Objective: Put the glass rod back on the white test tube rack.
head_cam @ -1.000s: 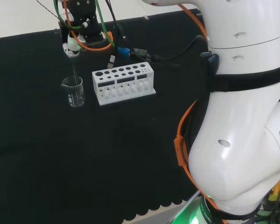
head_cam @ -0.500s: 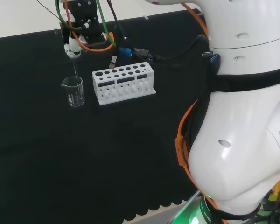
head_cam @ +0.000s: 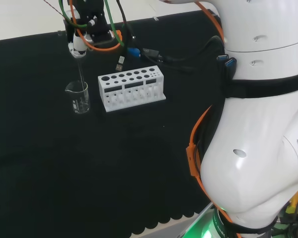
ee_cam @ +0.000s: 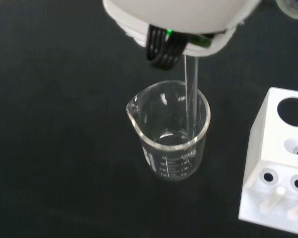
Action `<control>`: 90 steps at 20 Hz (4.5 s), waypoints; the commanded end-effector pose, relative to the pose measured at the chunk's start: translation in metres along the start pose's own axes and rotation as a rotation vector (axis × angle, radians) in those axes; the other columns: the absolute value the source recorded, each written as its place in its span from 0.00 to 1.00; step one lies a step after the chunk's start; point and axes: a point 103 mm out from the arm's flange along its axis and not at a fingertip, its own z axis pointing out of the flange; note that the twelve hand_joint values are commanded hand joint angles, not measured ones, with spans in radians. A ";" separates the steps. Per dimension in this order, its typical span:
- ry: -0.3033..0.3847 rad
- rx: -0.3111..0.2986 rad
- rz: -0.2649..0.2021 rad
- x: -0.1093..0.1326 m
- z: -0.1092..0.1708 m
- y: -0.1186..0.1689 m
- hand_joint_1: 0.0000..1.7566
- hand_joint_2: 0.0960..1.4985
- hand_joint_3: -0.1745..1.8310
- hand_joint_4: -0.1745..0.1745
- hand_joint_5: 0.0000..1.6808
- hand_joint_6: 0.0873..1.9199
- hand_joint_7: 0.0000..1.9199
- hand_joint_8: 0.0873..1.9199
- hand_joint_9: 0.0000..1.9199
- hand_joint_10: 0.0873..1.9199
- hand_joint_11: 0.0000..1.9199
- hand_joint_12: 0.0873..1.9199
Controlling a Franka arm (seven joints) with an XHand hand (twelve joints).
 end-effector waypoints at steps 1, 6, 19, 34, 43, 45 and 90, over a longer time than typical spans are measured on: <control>0.010 -0.010 0.010 0.004 -0.009 -0.005 0.76 0.38 0.43 0.00 0.72 0.27 0.75 0.28 0.95 0.05 0.83 0.27; 0.014 -0.022 0.001 0.005 -0.017 -0.009 0.76 0.38 0.43 0.00 0.72 0.27 0.75 0.28 0.95 0.05 0.83 0.27; 0.024 -0.064 0.030 -0.010 -0.059 -0.038 0.76 0.38 0.43 0.00 0.72 0.27 0.75 0.28 0.95 0.05 0.83 0.27; 0.047 -0.109 0.121 -0.073 -0.087 -0.071 0.76 0.38 0.43 0.00 0.72 0.27 0.75 0.28 0.95 0.05 0.83 0.27; 0.059 -0.101 0.182 -0.124 -0.082 -0.086 0.76 0.38 0.43 0.00 0.71 0.27 0.75 0.28 0.95 0.04 0.83 0.27; 0.060 -0.100 0.192 -0.131 -0.081 -0.088 0.76 0.38 0.43 0.00 0.71 0.27 0.75 0.28 0.95 0.04 0.83 0.27; 0.097 -0.040 0.232 -0.172 -0.042 -0.079 0.76 0.38 0.43 0.00 0.71 0.28 0.75 0.28 0.95 0.04 0.83 0.27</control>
